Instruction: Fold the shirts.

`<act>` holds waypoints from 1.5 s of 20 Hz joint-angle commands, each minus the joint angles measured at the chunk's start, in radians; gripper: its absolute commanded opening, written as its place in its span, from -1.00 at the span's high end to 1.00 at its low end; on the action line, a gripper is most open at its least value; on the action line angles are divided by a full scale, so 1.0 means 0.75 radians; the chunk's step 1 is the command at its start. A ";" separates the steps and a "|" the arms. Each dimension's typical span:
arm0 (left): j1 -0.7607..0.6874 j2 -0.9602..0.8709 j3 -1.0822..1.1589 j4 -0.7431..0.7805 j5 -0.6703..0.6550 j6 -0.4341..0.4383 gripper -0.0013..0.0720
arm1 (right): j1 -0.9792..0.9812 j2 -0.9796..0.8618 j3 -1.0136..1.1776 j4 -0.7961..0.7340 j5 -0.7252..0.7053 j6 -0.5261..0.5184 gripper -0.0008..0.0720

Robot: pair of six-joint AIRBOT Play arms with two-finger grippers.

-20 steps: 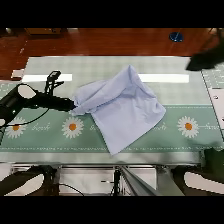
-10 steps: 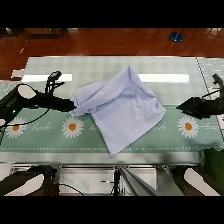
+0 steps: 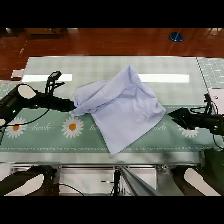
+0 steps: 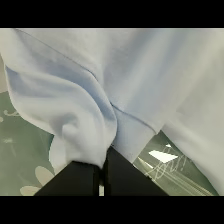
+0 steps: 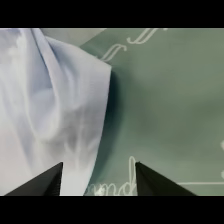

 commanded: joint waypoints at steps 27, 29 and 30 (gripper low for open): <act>-0.238 0.002 0.046 -0.139 -0.161 -0.006 0.90 | 0.274 -0.448 0.905 0.184 -0.476 0.153 0.56; -0.229 0.002 0.046 -0.128 -0.160 -0.006 0.90 | 0.258 -0.445 0.910 0.149 -0.392 0.152 -0.24; -0.220 0.002 0.046 -0.125 -0.165 -0.006 0.90 | 0.231 -0.441 0.924 0.151 -0.317 0.150 -0.25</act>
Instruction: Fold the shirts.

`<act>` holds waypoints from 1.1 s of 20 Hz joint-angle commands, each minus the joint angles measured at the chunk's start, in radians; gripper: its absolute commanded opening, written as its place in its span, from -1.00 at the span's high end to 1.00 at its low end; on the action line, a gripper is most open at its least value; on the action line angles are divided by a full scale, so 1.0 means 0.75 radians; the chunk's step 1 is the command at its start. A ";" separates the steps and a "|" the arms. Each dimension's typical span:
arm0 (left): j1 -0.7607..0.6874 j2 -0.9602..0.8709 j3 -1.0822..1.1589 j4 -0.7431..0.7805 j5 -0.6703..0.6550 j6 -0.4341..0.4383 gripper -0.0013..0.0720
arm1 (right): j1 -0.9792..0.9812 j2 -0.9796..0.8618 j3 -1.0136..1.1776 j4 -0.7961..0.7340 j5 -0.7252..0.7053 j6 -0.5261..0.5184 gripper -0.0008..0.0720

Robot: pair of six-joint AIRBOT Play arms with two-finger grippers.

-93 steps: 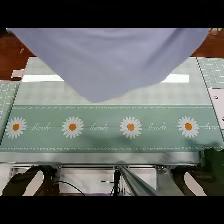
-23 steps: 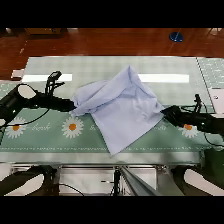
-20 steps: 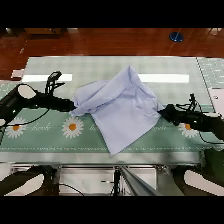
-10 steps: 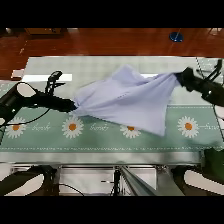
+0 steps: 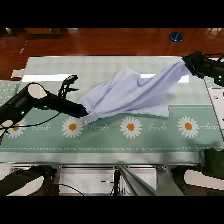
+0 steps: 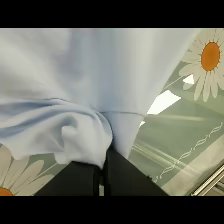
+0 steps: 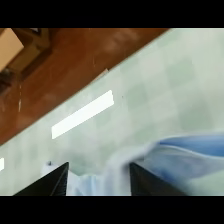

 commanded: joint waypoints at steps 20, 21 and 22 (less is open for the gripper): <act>0.027 -0.001 0.002 0.011 -0.008 -0.002 0.90 | -0.351 0.152 -0.625 -0.411 0.600 -0.057 -0.50; 0.027 -0.001 0.002 0.011 -0.008 -0.002 0.90 | -0.303 0.152 -0.640 -0.411 0.558 -0.057 -0.50; 0.027 -0.001 0.002 0.012 -0.008 -0.002 0.90 | -0.259 0.152 -0.649 -0.411 0.524 -0.055 -0.50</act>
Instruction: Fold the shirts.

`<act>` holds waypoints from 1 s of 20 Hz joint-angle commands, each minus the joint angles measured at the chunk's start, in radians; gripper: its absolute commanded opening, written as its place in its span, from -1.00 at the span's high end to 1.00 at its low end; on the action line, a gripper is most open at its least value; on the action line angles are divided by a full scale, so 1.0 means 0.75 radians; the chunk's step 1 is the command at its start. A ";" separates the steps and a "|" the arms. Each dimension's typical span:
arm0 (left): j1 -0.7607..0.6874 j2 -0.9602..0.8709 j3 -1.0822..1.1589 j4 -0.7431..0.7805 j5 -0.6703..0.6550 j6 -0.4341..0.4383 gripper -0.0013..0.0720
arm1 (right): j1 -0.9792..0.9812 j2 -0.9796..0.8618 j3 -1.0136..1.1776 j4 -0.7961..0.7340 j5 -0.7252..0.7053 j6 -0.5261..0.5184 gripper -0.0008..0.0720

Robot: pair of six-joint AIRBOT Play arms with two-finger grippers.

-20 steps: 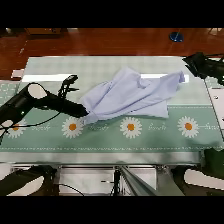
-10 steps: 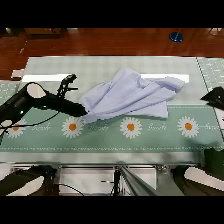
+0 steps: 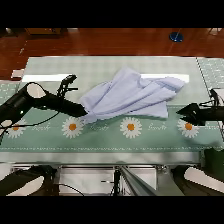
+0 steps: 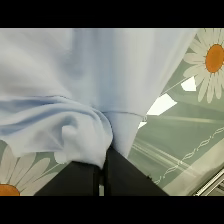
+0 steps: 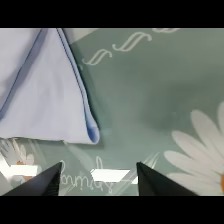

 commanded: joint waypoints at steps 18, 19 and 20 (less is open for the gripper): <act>0.058 0.032 0.088 0.001 -0.052 0.000 0.90 | 0.410 0.099 0.209 0.464 -0.198 -0.013 0.90; 0.067 0.051 0.127 0.001 -0.073 0.000 0.90 | 0.389 0.164 0.256 0.463 -0.188 -0.013 0.90; 0.075 0.075 0.171 0.001 -0.091 -0.001 0.90 | 0.370 0.230 0.303 0.463 -0.184 -0.012 0.90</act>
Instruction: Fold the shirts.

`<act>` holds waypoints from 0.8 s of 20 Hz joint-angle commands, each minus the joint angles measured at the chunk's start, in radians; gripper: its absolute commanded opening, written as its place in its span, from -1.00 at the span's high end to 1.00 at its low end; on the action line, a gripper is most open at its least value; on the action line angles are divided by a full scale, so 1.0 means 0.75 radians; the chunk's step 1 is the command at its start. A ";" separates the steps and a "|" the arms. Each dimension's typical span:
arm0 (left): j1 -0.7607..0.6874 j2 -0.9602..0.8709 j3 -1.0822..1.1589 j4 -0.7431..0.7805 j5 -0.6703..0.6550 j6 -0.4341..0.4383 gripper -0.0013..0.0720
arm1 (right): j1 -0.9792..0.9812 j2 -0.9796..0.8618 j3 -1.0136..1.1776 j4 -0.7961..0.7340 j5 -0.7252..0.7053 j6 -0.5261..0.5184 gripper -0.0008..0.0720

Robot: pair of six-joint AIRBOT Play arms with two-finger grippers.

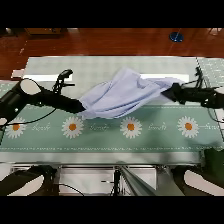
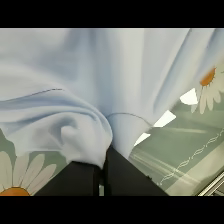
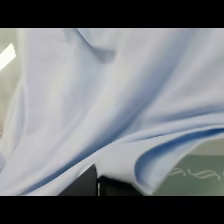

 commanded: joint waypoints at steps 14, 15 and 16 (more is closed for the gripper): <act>0.099 0.505 1.457 0.511 -0.092 -0.247 0.91 | -0.092 0.586 1.177 -0.052 -0.026 0.279 0.90; 0.100 0.519 1.516 0.511 -0.121 -0.254 0.91 | -0.092 0.586 1.263 -0.097 -0.020 0.331 0.90; 0.099 0.540 1.560 0.510 -0.162 -0.287 0.91 | -0.092 0.586 1.352 -0.139 0.010 0.386 0.90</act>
